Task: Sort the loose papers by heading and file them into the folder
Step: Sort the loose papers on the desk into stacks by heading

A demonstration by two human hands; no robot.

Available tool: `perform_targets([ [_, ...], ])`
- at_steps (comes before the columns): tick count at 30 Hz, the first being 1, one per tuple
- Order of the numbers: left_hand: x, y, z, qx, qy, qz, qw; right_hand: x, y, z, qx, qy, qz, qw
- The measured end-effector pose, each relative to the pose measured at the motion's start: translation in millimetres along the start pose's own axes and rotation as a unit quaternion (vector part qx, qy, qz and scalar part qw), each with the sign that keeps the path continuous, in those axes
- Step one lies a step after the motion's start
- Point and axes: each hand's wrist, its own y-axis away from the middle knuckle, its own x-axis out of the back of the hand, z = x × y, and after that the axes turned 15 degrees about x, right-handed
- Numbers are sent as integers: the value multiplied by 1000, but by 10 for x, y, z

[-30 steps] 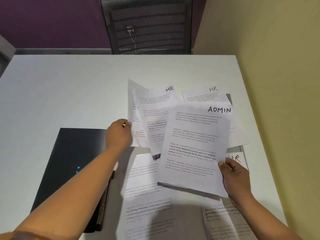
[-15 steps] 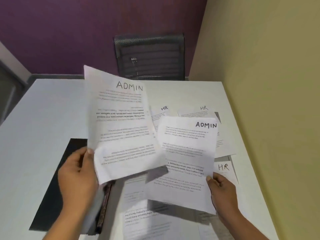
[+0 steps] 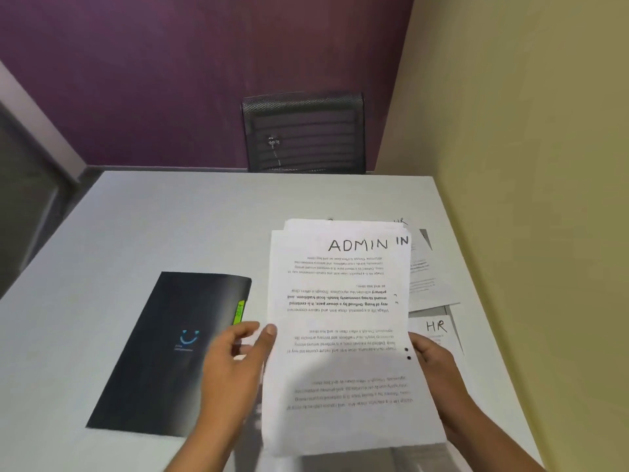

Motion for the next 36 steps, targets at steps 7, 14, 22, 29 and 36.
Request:
perform_targets([
  [7,-11,47,21,80,77,-262,959,-4,114,-113,-41,-43,-34,998],
  [14,-78,86,-232,63,92,-241,964,-15,154,-25,22,-56,-80,995],
  [22,-100,85,-308,47,154,-254,954,-15,128,48,30,-12,-55,998],
  [29,-90,89,-390,8,116,-227,967,2,159,49,53,20,-43,997],
  [36,-161,-32,-445,-64,79,-165,981,29,209,49,93,10,22,995],
])
